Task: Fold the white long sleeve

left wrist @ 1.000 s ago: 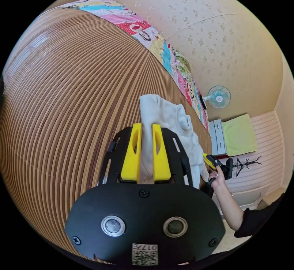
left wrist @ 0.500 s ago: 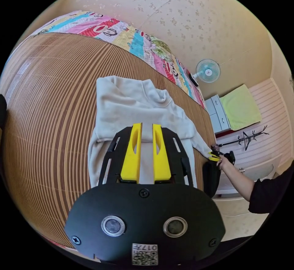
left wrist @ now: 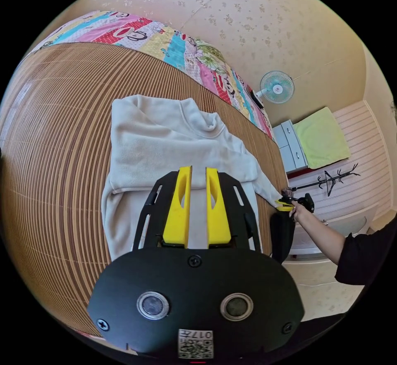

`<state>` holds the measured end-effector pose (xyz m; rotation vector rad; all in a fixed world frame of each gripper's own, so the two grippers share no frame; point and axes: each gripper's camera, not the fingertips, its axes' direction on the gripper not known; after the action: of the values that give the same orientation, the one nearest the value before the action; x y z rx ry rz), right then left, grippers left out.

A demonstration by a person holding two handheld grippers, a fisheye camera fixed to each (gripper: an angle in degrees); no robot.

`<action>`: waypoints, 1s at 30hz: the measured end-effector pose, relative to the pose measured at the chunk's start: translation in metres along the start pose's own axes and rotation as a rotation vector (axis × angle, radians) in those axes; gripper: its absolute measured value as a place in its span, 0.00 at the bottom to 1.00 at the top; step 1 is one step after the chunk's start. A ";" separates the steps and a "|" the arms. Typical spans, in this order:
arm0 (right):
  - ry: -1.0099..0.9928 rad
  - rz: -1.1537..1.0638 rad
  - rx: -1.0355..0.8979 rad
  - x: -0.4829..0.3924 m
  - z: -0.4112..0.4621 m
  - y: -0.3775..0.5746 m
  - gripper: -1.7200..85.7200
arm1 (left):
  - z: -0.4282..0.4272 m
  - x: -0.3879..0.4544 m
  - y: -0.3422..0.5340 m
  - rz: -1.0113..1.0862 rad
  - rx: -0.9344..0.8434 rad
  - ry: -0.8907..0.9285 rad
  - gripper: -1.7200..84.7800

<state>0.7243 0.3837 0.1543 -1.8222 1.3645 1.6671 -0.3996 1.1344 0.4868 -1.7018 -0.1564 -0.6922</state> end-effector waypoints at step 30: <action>-0.372 -1.220 -0.103 -0.187 0.153 0.515 0.04 | -0.072 -0.089 0.016 -0.195 0.244 0.012 0.16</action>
<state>0.2497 0.3247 0.4626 -1.6592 -0.0858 1.2286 -0.4904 1.0867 0.4327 -1.4598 -0.3869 -0.7930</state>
